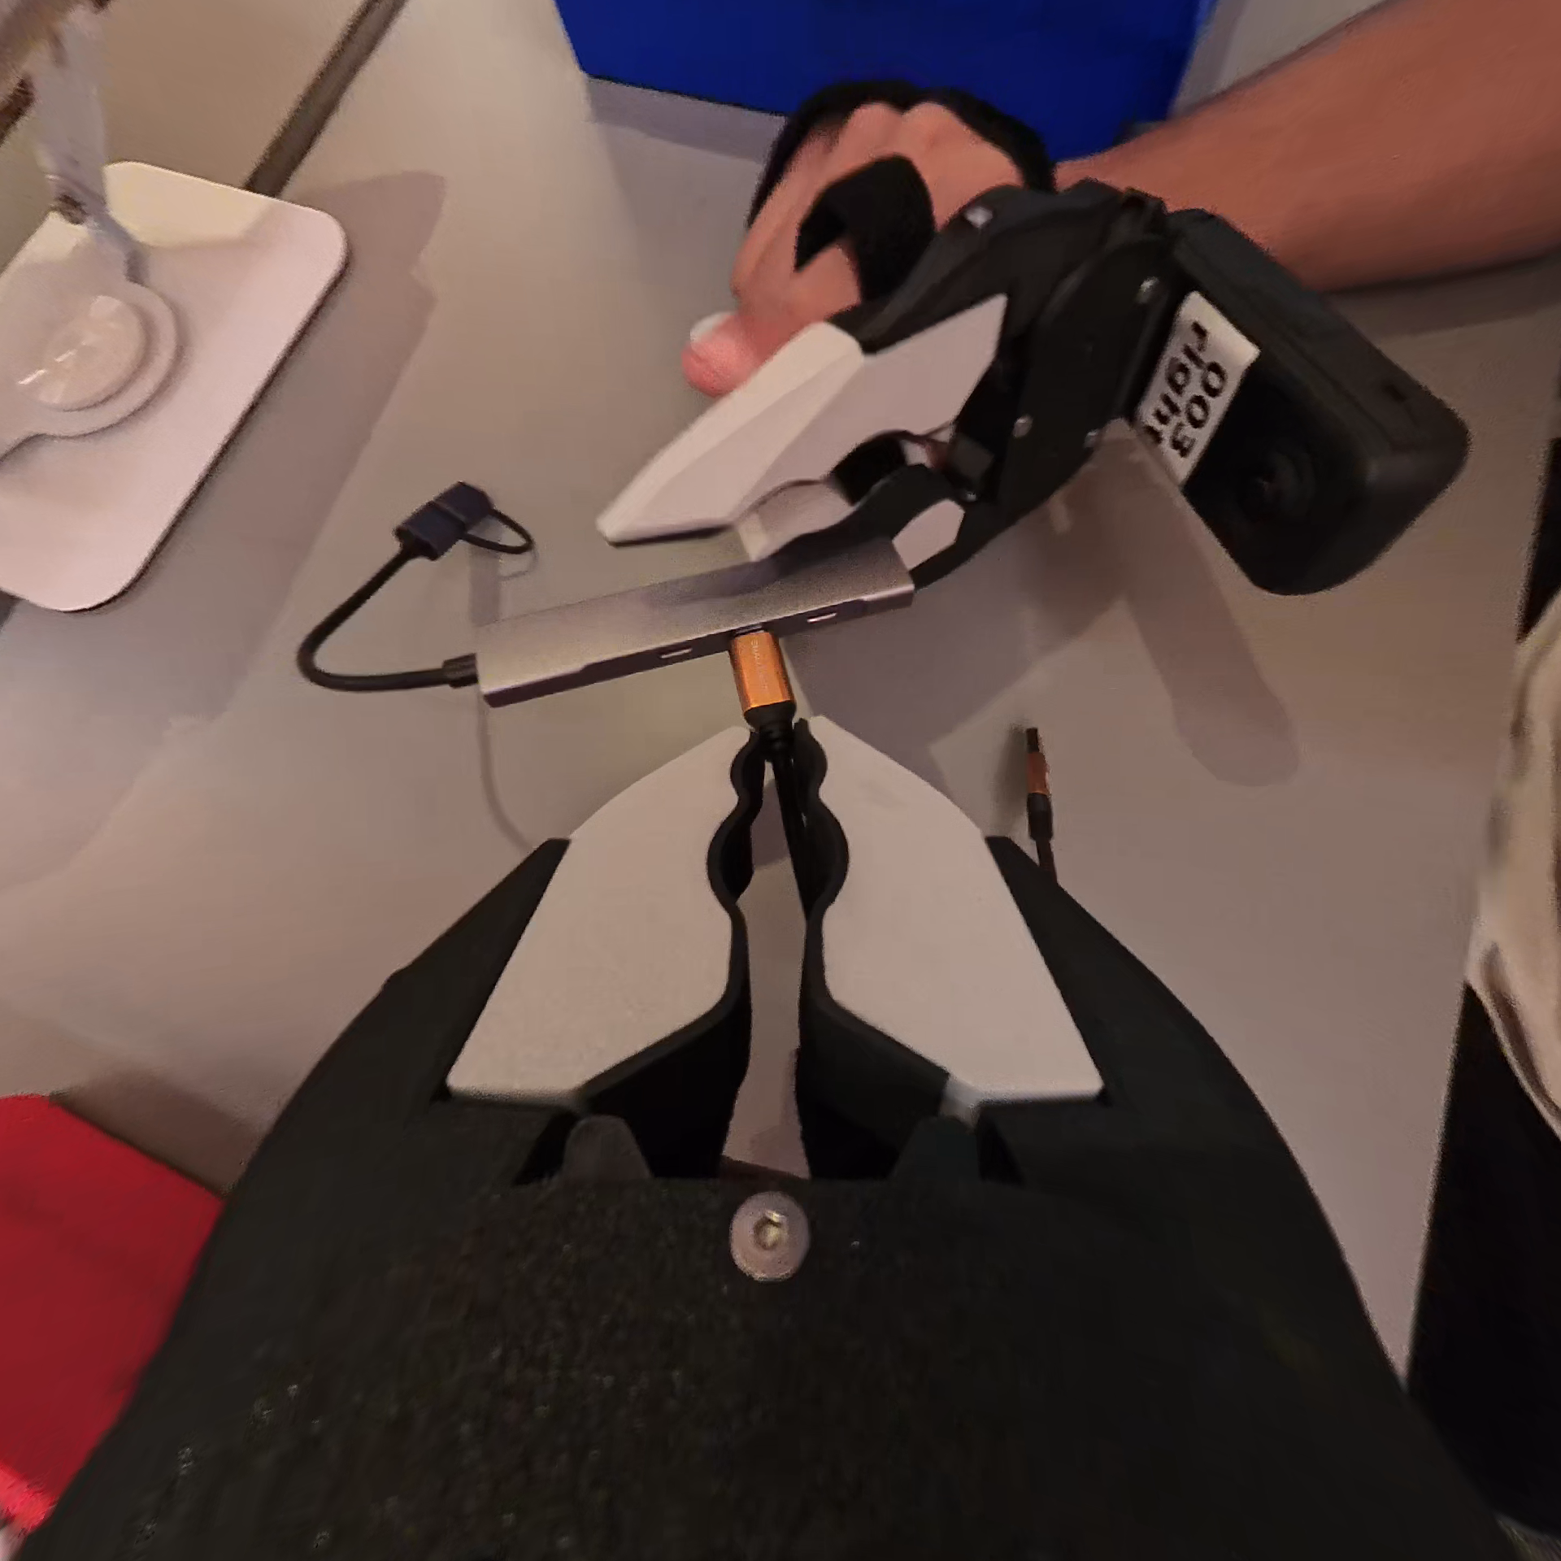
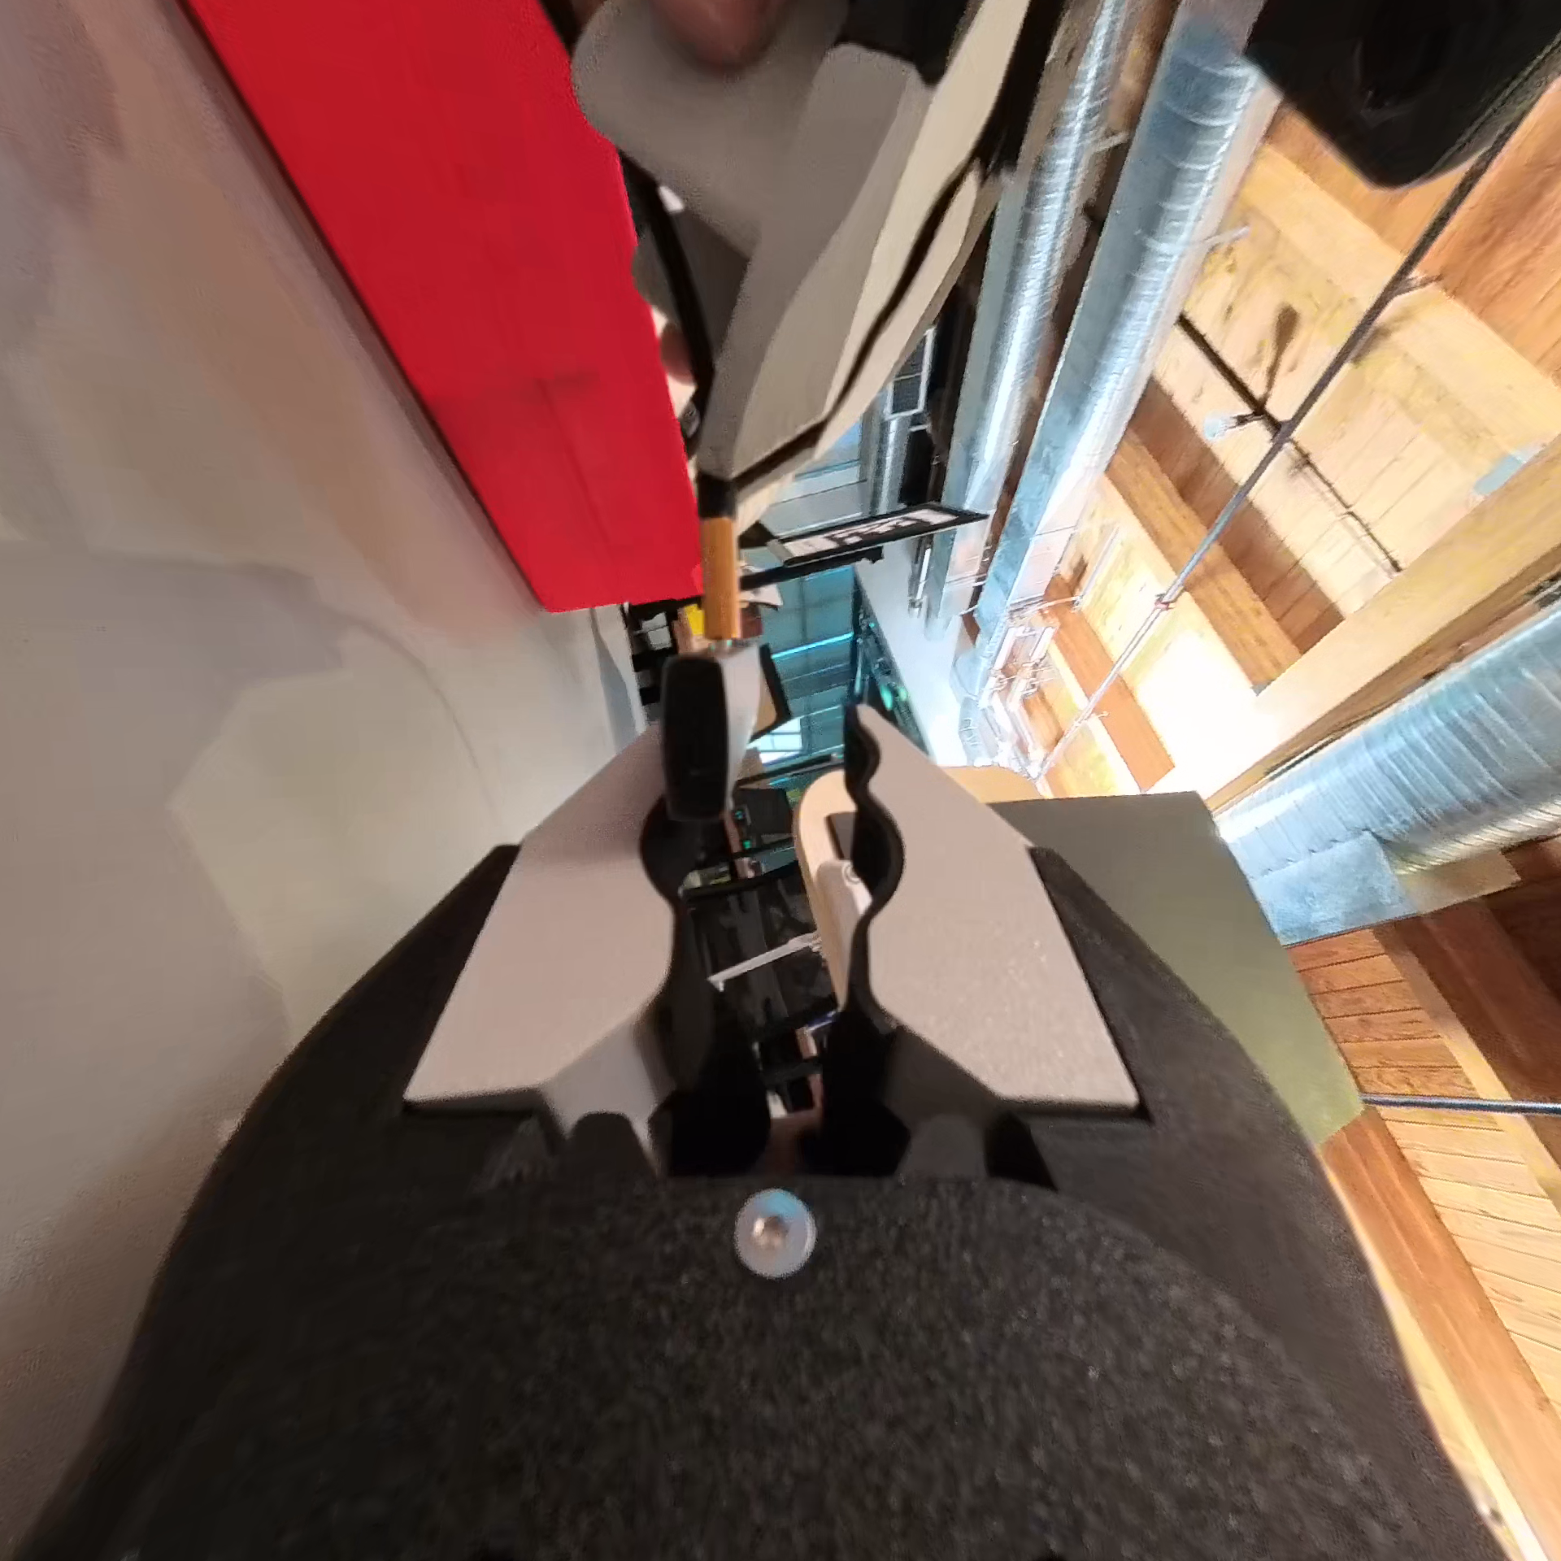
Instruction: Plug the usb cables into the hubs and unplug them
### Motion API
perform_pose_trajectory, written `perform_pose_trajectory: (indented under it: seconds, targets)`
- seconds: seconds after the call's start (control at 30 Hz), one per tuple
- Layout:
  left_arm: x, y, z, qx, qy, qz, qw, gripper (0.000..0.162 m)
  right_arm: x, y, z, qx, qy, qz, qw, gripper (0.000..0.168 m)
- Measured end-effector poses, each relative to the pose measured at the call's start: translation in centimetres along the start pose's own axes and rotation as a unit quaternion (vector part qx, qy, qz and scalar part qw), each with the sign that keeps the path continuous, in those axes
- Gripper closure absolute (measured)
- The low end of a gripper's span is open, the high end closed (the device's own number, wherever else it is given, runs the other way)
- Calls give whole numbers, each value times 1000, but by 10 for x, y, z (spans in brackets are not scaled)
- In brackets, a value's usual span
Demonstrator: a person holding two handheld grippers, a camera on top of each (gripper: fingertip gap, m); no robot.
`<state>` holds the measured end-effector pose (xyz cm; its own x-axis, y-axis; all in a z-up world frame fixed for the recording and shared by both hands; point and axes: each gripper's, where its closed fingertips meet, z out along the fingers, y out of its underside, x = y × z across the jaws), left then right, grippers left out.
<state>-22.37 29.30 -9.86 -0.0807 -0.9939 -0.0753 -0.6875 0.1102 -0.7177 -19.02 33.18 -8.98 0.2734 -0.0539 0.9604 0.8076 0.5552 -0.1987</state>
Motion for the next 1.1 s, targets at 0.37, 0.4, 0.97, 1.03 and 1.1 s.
perform_pose_trajectory:
  seconds: [0.37, 0.4, 0.97, 1.03, 1.1]
  targets:
    - [0, -4, 10, 26, 6, -14, 1000, 156, -8, 5, 4, -24, -24, 19, 999, 161]
    - [-3, -6, 12, 34, -1, -23, 999, 156, -8, 8, 5, -34, -24, 25, 999, 161]
    - [-10, 8, 38, 4, -27, -42, 999, 156, -17, 11, 9, -60, -27, -9, 998, 161]
    - [-7, 8, 36, 3, -20, -36, 999, 156, -15, 14, 9, -70, -25, -3, 997, 159]
    - [-2, 8, 34, -3, -12, -27, 1000, 156, -15, 19, 10, -79, -26, -3, 997, 157]
